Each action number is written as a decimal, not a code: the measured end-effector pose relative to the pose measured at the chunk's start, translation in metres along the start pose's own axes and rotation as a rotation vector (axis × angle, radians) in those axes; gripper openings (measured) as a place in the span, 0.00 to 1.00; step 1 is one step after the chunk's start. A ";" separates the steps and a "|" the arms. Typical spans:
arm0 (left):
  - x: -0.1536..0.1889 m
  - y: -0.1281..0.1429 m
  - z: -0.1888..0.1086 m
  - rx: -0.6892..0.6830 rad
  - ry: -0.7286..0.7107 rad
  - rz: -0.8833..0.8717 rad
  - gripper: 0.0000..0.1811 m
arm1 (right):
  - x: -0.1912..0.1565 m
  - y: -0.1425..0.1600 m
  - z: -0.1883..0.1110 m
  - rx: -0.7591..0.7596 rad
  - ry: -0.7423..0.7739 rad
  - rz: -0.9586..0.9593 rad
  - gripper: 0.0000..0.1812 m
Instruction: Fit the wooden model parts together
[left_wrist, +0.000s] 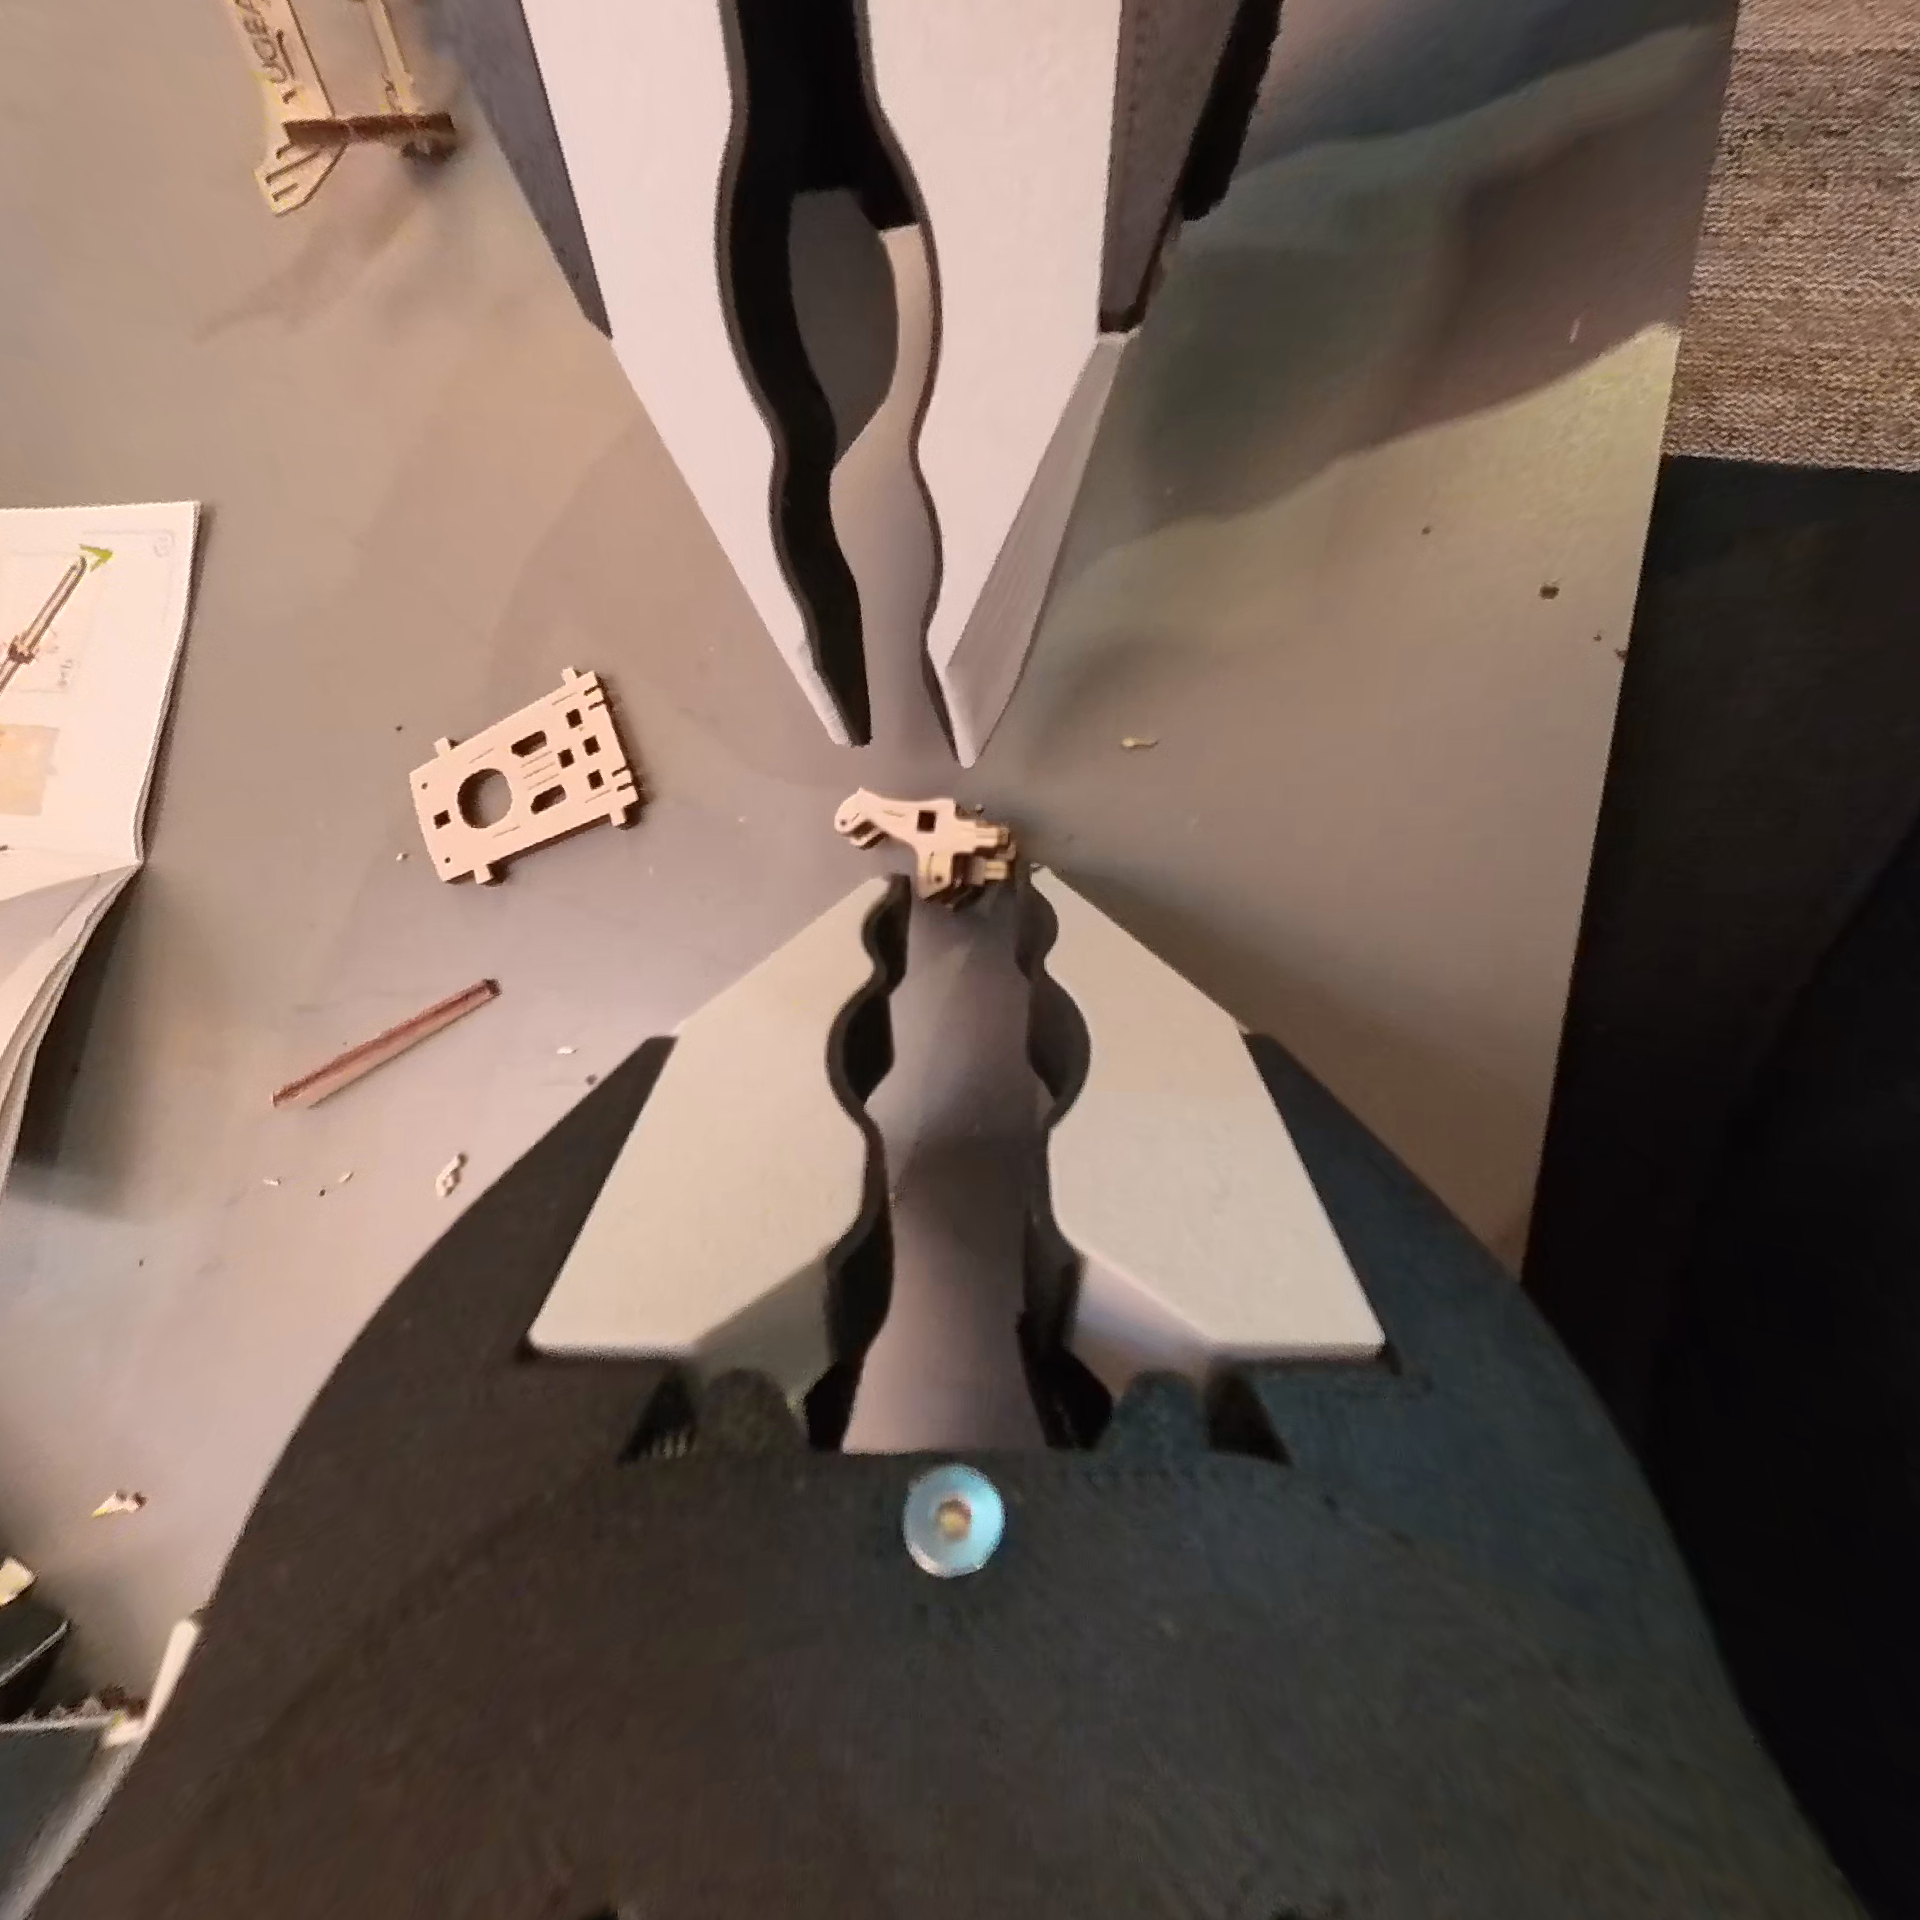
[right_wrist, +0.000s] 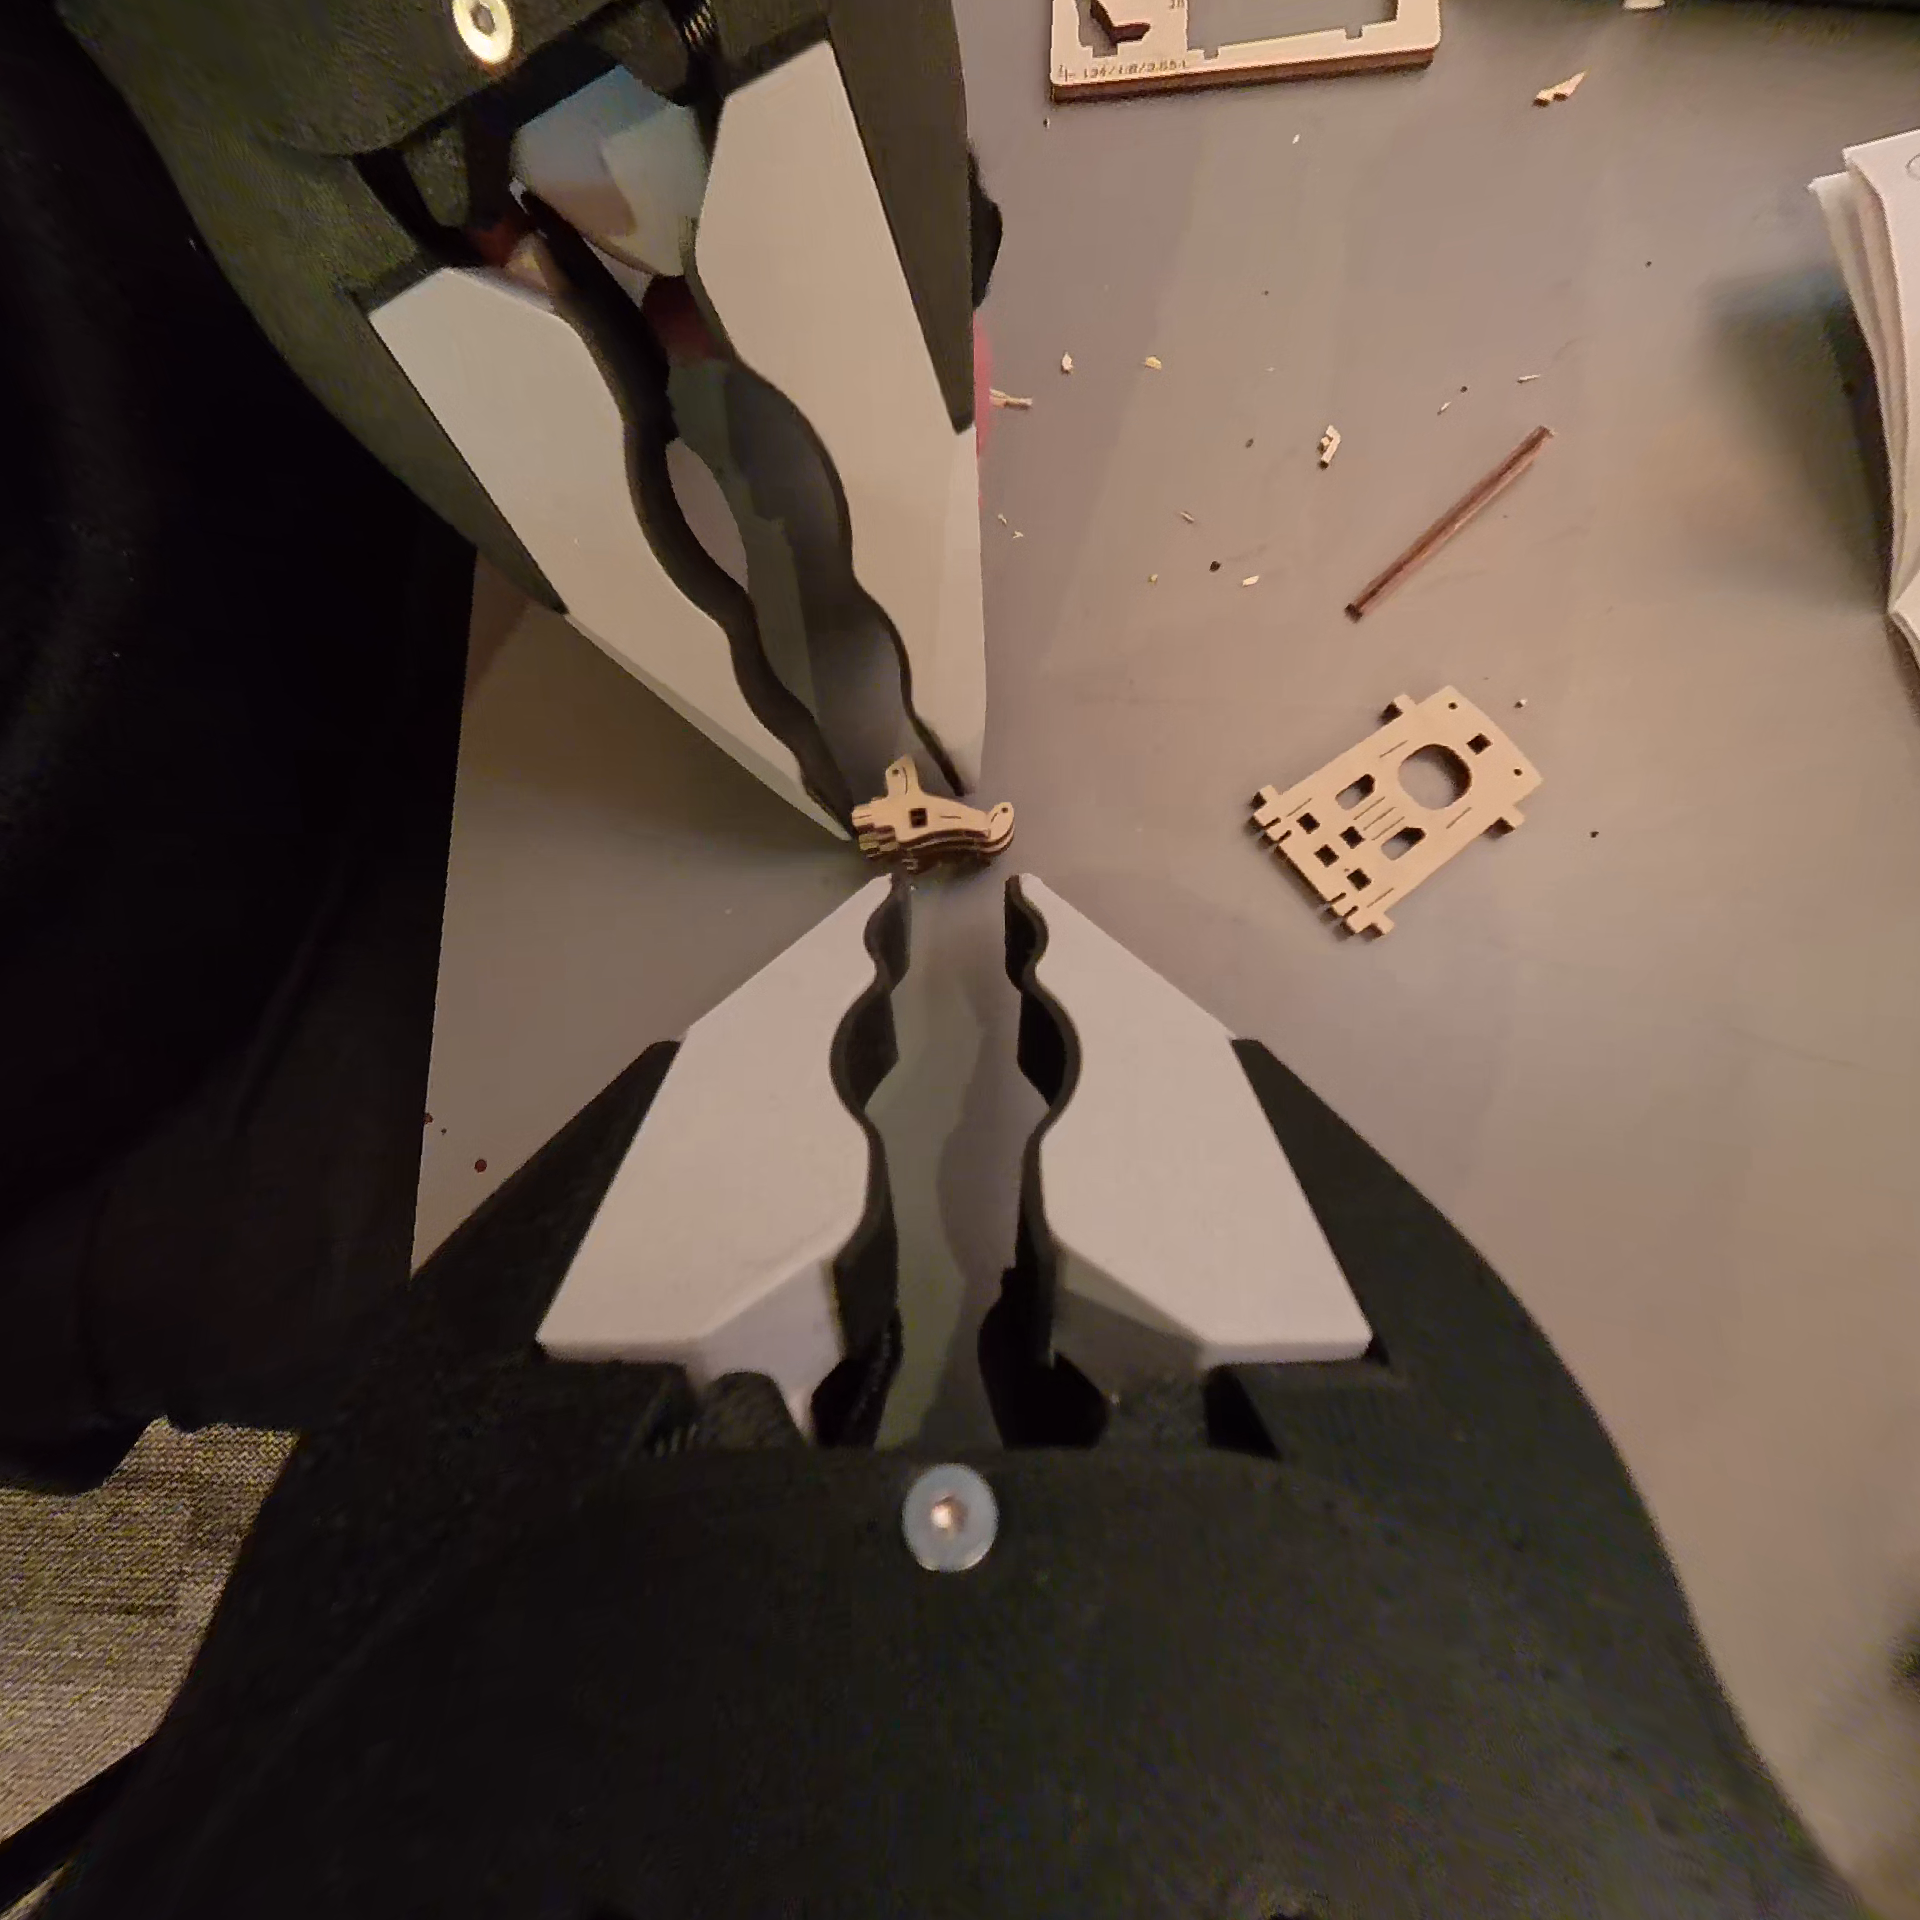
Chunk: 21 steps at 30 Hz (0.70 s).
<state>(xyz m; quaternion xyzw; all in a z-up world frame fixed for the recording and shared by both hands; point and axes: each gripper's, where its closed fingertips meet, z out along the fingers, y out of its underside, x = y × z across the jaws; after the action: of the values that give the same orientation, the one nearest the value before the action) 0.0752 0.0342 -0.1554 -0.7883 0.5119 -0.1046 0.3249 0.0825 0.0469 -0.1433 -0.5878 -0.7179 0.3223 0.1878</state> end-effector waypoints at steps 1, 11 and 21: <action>0.000 0.000 0.000 -0.002 -0.002 0.002 0.09 | 0.000 0.000 0.000 0.003 0.000 0.002 0.09; 0.000 -0.001 0.002 0.013 -0.014 0.005 0.06 | -0.001 -0.001 -0.007 0.042 -0.008 0.068 0.09; -0.003 -0.005 -0.001 0.088 -0.051 0.043 0.06 | 0.000 -0.008 -0.014 0.198 -0.107 0.379 0.10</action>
<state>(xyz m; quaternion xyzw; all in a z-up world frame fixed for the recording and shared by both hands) 0.0770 0.0382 -0.1504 -0.7645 0.5152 -0.1001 0.3743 0.0855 0.0497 -0.1282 -0.6729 -0.5685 0.4514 0.1424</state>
